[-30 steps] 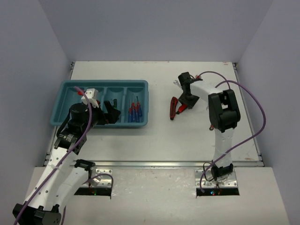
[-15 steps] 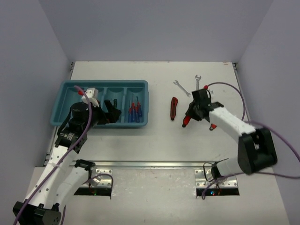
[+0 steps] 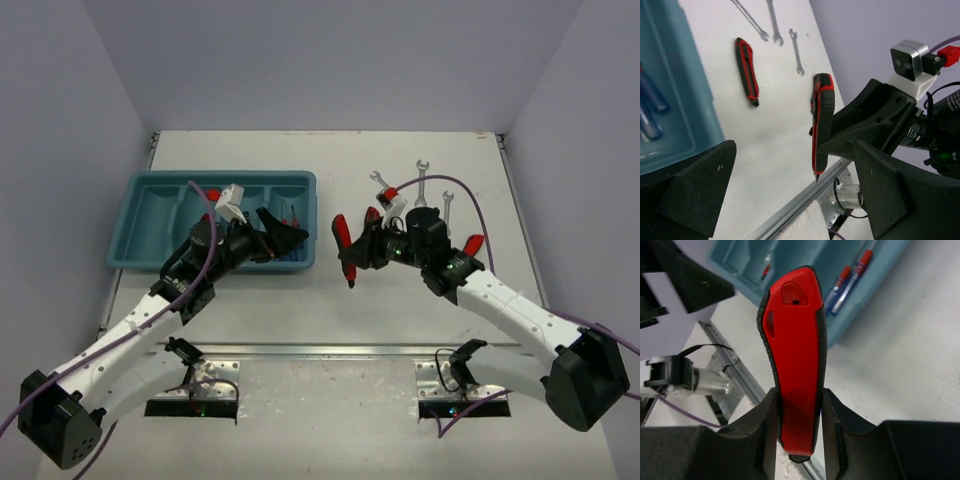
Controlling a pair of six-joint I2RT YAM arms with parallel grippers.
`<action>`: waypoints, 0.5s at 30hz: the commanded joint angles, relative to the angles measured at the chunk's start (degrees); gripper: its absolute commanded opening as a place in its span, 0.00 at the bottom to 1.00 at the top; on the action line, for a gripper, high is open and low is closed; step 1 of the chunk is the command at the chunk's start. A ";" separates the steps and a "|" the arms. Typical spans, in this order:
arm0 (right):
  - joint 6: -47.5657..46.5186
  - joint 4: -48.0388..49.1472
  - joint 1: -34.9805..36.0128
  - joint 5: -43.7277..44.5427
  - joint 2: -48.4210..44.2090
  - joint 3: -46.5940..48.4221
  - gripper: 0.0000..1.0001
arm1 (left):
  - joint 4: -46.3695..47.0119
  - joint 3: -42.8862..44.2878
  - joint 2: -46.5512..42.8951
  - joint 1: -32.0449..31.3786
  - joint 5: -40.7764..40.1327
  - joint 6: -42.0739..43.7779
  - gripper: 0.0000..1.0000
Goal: Sort the tools into containers
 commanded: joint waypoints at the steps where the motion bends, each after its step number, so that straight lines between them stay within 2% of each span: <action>1: -1.80 6.90 2.74 -4.18 -0.77 3.00 0.00 | 12.41 0.68 5.21 -5.31 -6.32 -3.02 1.00; 5: -2.06 6.14 4.03 -4.04 0.85 4.46 0.00 | 16.45 1.41 9.19 -8.56 -7.73 -2.47 0.95; 7: -2.67 5.65 4.96 -3.36 1.01 5.14 0.00 | 16.79 2.90 11.46 -9.30 -7.79 -1.91 0.86; 10: -2.88 4.57 5.36 -1.91 1.14 5.91 0.00 | 18.32 3.27 14.01 -10.15 -7.65 -1.86 0.61; 11: -2.97 4.21 5.36 -1.56 1.20 6.22 0.00 | 18.53 3.49 14.70 -10.55 -7.64 -1.79 0.45; 13: -3.23 3.46 5.36 -0.59 1.27 6.55 0.00 | 17.91 4.31 16.04 -11.20 -7.86 -1.62 0.08; 14: -3.43 2.96 5.36 0.06 1.27 6.73 0.01 | 17.16 4.75 16.43 -11.27 -8.04 -1.56 0.00; 15: -3.76 1.92 5.36 0.78 1.19 6.90 0.14 | 16.00 5.35 16.51 -11.29 -8.71 -1.34 0.00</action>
